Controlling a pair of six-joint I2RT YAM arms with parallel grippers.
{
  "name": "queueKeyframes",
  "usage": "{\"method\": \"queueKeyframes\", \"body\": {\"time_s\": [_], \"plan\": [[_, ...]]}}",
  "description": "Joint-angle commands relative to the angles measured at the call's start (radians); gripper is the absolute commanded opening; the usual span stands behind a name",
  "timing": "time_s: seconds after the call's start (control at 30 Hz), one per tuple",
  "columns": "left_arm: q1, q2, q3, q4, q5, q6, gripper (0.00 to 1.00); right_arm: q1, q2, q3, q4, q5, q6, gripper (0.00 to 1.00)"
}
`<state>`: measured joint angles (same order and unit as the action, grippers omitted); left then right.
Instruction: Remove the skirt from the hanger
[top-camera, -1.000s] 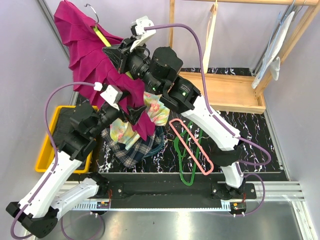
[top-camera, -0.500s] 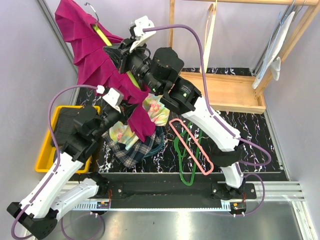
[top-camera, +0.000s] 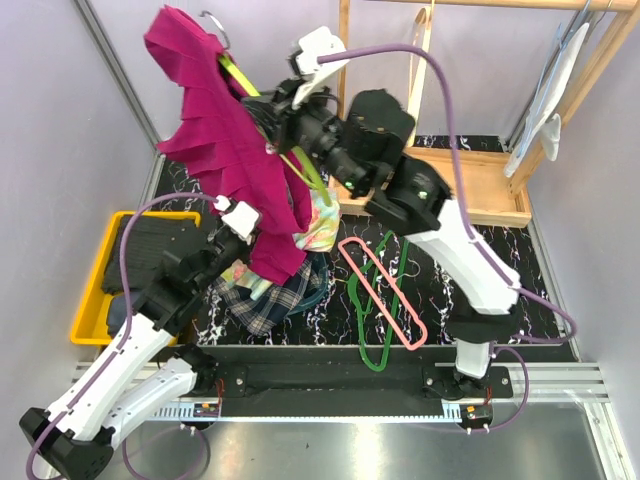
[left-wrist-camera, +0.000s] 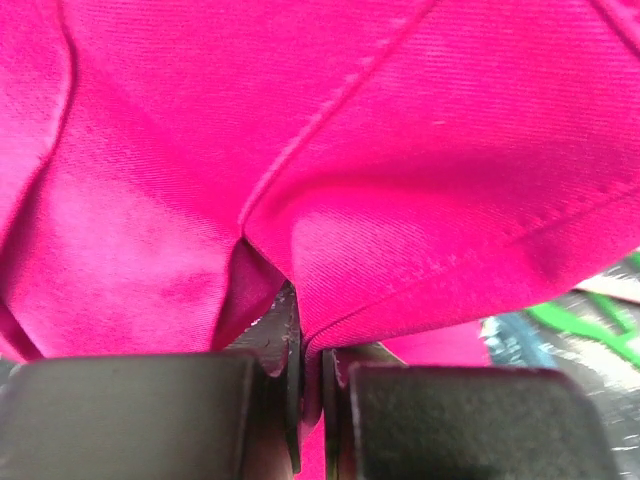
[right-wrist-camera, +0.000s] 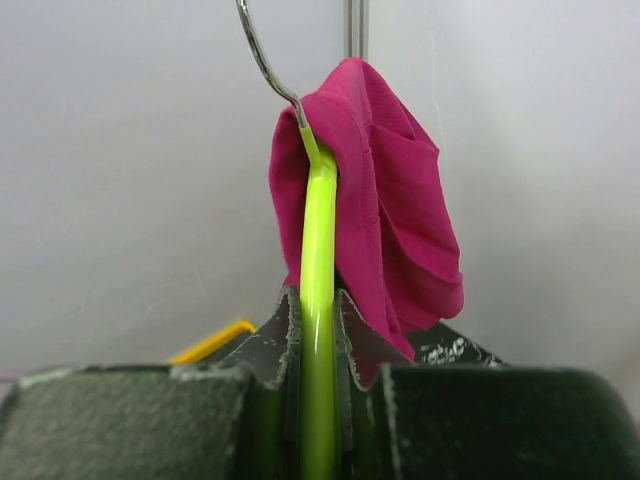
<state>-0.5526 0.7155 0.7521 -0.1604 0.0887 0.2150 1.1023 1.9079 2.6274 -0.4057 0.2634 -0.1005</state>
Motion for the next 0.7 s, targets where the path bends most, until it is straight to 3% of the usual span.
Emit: {"method": "queueKeyframes", "body": {"time_s": [0.0,0.13,0.2,0.33,0.5,0.53,0.57,0.6,0.63,0.67], "plan": [[0.031,0.025,0.027,-0.042,-0.087,0.122,0.00,0.002,-0.242,0.014,-0.012,0.028,0.088,0.00],[0.103,0.062,0.090,-0.011,-0.112,0.165,0.00,0.002,-0.394,-0.073,-0.355,0.074,0.318,0.00],[0.160,0.094,0.121,-0.010,-0.095,0.137,0.00,0.002,-0.525,-0.211,-0.470,0.063,0.398,0.00],[0.209,0.142,0.202,-0.027,-0.029,0.078,0.00,0.002,-0.714,-0.435,-0.599,0.007,0.605,0.00],[0.209,0.163,0.254,-0.074,0.068,0.035,0.00,0.002,-0.823,-0.670,-0.647,-0.159,0.700,0.00],[0.209,0.168,0.263,-0.089,0.092,0.026,0.05,0.004,-0.829,-0.720,-0.636,-0.183,0.700,0.00],[0.207,0.170,0.271,-0.108,0.138,0.009,0.32,0.002,-0.831,-0.743,-0.604,-0.191,0.703,0.00],[0.207,0.170,0.285,-0.116,0.157,0.003,0.54,0.004,-0.827,-0.763,-0.584,-0.200,0.699,0.00],[0.207,0.168,0.291,-0.125,0.166,-0.006,0.67,0.002,-0.819,-0.786,-0.565,-0.211,0.693,0.00],[0.207,0.168,0.297,-0.133,0.171,-0.026,0.94,0.004,-0.799,-0.791,-0.526,-0.216,0.684,0.00]]}}
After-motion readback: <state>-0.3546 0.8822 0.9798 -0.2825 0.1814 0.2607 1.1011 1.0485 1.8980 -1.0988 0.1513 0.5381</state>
